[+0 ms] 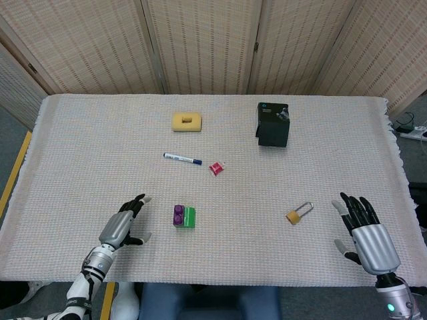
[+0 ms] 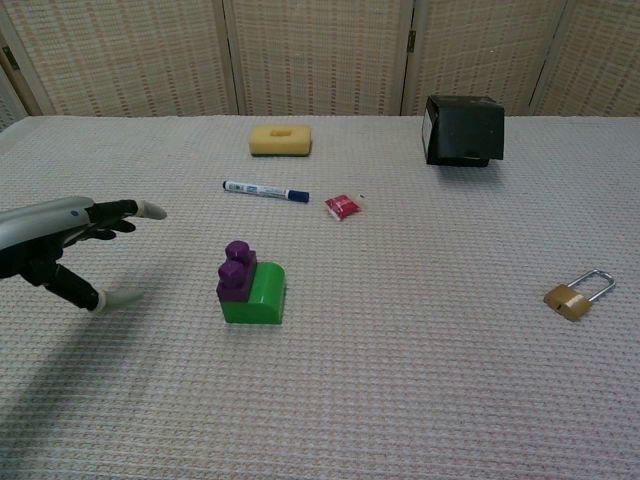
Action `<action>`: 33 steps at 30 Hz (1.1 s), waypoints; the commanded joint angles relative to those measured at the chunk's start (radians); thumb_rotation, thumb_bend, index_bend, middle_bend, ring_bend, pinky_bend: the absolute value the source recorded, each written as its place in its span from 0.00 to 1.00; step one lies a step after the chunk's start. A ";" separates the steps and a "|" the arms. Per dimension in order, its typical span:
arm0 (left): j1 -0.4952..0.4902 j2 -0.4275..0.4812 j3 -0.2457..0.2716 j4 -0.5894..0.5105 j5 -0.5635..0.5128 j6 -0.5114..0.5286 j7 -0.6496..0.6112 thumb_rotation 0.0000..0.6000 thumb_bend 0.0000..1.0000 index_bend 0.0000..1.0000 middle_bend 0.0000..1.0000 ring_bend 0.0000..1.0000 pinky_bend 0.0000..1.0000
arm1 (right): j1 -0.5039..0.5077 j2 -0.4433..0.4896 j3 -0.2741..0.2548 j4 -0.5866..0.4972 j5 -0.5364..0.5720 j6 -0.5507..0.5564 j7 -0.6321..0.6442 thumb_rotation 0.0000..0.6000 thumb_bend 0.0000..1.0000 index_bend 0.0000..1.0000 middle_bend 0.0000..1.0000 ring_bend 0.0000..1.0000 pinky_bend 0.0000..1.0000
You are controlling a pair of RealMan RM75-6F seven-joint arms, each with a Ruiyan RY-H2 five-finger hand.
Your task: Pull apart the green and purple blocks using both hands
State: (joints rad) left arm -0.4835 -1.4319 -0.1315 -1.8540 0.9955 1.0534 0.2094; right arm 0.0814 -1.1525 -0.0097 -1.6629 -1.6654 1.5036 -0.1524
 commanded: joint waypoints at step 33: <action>-0.199 -0.189 -0.050 0.133 -0.205 -0.009 0.159 1.00 0.38 0.09 0.00 0.00 0.00 | 0.005 0.040 -0.004 -0.002 -0.002 -0.002 0.096 1.00 0.33 0.00 0.00 0.00 0.00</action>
State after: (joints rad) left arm -0.6729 -1.5995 -0.1790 -1.7397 0.7881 1.0274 0.3524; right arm 0.0888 -1.1156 -0.0129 -1.6662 -1.6648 1.4974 -0.0613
